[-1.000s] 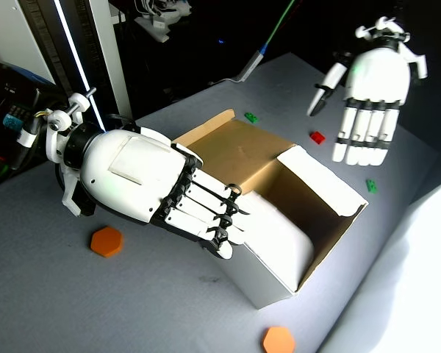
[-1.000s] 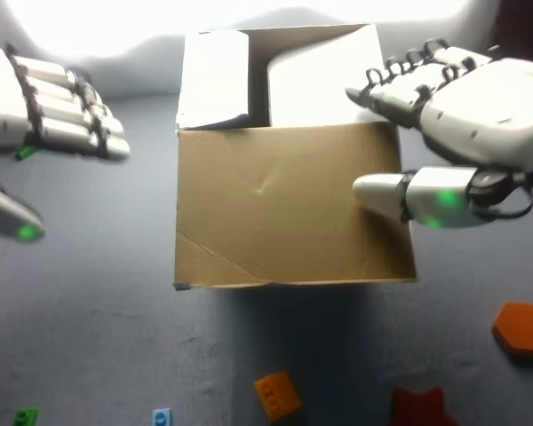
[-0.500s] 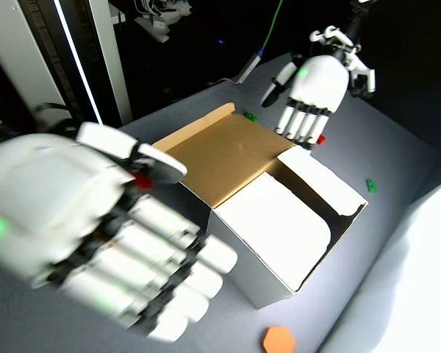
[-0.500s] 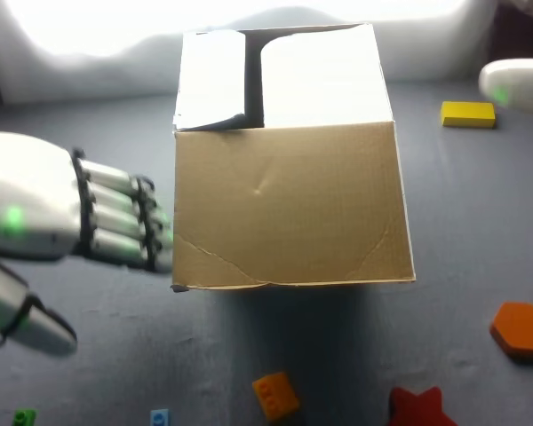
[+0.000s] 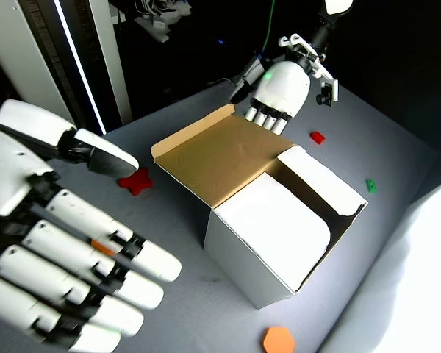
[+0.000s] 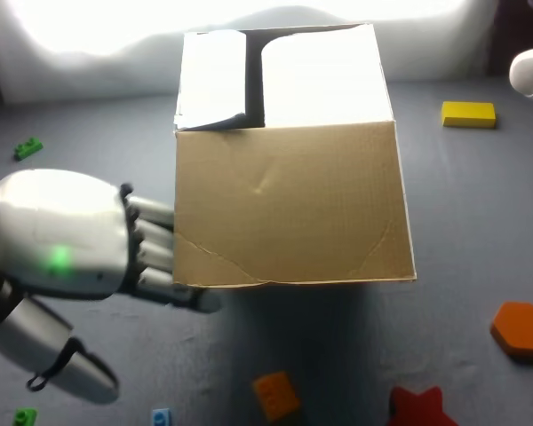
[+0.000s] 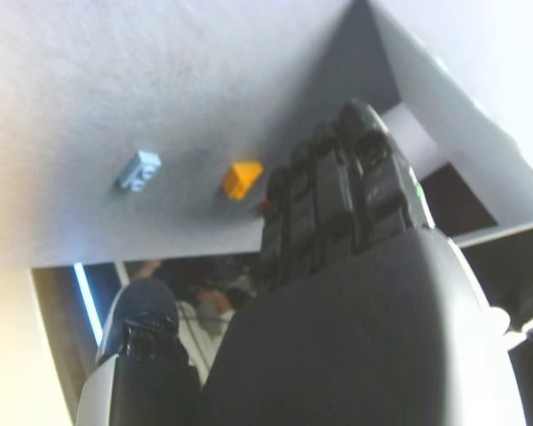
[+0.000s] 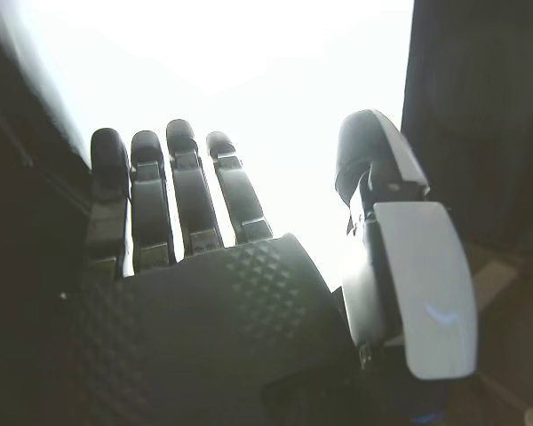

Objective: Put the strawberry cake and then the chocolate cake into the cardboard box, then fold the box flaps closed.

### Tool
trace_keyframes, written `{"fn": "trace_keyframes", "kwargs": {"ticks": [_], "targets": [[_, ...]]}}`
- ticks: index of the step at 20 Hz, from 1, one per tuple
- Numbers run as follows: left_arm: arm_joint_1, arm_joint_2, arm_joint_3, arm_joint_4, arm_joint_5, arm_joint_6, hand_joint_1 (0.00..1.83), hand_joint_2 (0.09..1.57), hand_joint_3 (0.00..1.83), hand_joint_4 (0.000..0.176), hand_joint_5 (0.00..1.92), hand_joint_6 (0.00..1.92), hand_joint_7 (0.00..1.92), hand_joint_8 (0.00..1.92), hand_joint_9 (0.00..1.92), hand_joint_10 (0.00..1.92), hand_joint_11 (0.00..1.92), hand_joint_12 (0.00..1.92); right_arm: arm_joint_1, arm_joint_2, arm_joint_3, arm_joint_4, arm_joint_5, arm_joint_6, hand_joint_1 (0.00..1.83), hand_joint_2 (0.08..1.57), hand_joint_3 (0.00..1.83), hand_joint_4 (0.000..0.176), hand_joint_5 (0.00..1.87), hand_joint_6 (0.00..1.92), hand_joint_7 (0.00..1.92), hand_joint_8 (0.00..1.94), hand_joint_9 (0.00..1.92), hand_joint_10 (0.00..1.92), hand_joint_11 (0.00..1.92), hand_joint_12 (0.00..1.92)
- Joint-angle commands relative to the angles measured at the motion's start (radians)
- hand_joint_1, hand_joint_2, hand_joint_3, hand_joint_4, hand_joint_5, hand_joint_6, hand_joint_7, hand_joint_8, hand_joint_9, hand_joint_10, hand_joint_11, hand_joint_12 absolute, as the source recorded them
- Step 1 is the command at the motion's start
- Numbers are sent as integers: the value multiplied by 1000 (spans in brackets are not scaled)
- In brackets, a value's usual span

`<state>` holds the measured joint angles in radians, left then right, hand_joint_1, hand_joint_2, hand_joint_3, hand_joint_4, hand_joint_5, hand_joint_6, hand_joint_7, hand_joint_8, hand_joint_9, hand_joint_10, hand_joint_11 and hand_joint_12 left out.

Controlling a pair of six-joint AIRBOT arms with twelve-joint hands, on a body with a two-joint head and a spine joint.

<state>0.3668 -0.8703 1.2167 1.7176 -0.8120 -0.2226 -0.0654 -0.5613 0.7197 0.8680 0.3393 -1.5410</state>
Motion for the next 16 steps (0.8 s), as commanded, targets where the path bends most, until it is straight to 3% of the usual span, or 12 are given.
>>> {"fn": "trace_keyframes", "kwargs": {"ticks": [1,3,5,11,16], "targets": [[-20,13,-3,-69,-15,-8,0,1173,1,0,182,0,200,2,206,3,0,660,11,13,2,-22,92,11,0,1263,0,0,63,10,132,2,121,15,0,654],[-58,22,-8,-68,-35,-27,0,1190,5,0,180,5,194,5,194,8,0,628,11,13,2,-21,97,14,0,1260,0,0,66,5,140,2,139,19,0,763],[-115,36,-5,-66,-58,-53,0,1197,1,0,109,0,150,0,151,0,0,518,11,13,2,-21,110,22,0,1237,0,0,73,8,151,1,128,11,0,694],[-322,53,48,-39,-111,-145,0,1206,4,0,119,5,156,7,161,6,0,565,11,13,3,-21,134,29,0,1234,0,0,92,13,167,6,120,7,0,687],[-415,-45,187,-14,-122,-152,0,1205,0,0,153,7,138,2,146,0,0,559,11,13,3,-21,133,36,0,1232,0,0,113,13,179,0,135,11,0,803]]}}
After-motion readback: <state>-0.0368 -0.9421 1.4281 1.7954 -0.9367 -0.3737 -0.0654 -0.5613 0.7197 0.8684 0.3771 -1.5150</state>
